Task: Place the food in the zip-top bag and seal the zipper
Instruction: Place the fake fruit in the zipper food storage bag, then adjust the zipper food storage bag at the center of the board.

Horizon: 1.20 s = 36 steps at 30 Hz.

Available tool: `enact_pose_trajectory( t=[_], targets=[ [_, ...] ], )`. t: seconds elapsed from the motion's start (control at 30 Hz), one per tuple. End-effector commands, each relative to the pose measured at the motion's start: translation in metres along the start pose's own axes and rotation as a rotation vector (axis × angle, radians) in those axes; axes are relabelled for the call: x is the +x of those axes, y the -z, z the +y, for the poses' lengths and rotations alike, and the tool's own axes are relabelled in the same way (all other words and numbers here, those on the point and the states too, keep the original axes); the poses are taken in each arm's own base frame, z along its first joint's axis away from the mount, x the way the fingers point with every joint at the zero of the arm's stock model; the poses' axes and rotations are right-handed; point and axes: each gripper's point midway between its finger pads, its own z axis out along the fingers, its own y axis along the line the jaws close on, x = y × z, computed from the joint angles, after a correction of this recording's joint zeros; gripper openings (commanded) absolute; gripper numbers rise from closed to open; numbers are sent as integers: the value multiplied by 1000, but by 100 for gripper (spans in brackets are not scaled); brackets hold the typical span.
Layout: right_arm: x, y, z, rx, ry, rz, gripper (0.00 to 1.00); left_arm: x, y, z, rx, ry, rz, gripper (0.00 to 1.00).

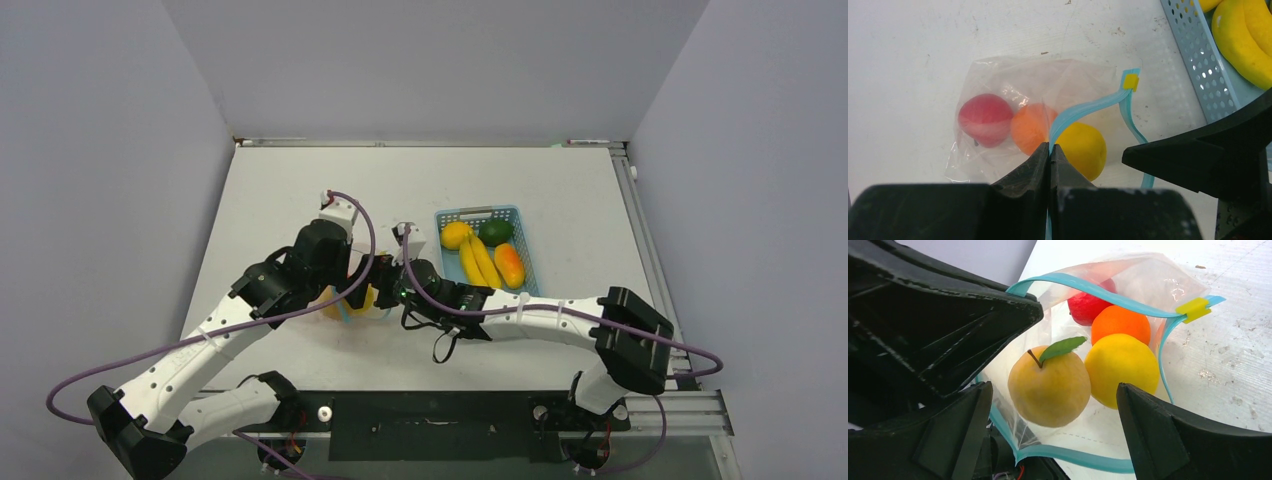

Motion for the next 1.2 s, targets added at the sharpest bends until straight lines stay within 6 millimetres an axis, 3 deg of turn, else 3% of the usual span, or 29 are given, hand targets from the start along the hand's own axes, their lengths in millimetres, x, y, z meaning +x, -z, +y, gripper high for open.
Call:
enact_pose_trajectory(
  t=[0.0,0.13,0.3,0.67,0.93,1.17],
  targets=[
    [-36,17,30,-80,-8,-108,100,-12,1,-7,32,24,-37,0],
    [-39,22,23,-44,10,-116,100,-11,1,-7,31,24,-35,0],
    [-40,27,1,64,34,-123,96,-12,1,-8,33,23,-35,0],
    [-27,41,-38,184,35,-117,87,-11,0,-8,33,23,-32,0],
    [-5,30,-61,242,24,-73,81,-11,0,-8,32,25,-33,0],
    [9,16,-72,240,-14,-36,70,-11,1,-8,33,25,-32,0]
  ],
)
